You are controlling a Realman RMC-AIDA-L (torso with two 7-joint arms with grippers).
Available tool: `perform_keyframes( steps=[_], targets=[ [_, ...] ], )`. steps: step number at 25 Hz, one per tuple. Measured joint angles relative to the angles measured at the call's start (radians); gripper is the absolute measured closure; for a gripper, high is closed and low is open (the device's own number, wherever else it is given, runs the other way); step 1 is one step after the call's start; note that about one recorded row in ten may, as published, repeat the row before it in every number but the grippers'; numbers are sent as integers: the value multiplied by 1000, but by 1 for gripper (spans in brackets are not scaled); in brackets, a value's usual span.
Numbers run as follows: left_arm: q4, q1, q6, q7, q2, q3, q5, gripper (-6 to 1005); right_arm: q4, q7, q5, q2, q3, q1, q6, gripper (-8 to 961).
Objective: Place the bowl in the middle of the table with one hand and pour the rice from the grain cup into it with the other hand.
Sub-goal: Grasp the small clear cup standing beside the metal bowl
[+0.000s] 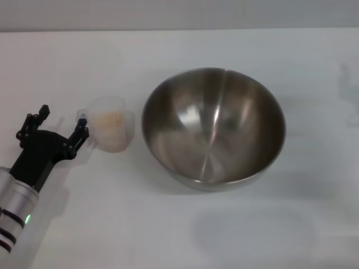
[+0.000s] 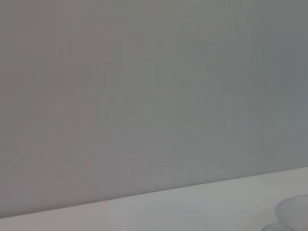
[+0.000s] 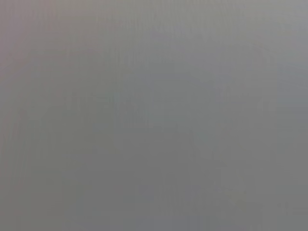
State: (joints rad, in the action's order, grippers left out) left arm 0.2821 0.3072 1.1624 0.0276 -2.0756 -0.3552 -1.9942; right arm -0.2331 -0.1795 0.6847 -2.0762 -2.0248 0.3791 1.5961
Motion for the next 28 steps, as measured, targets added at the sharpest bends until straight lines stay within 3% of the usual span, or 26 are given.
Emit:
perform_keyframes(
  steps=[6,16,21,28],
  targets=[
    [-5,32,-52,0,-2,-10,0,197,0,-3,1,-1,0,2,0,533],
    [1,32,-54,1,-2,-30,0,246,0,-2,4,-1,0,3,-3,533],
    [2,28,-28,2,-1,-30,-7,510,0,-1,7,-1,0,5,-10,533],
    [-4,43,-28,2,-3,-29,-7,658,0,0,7,0,0,10,-11,533]
  ],
)
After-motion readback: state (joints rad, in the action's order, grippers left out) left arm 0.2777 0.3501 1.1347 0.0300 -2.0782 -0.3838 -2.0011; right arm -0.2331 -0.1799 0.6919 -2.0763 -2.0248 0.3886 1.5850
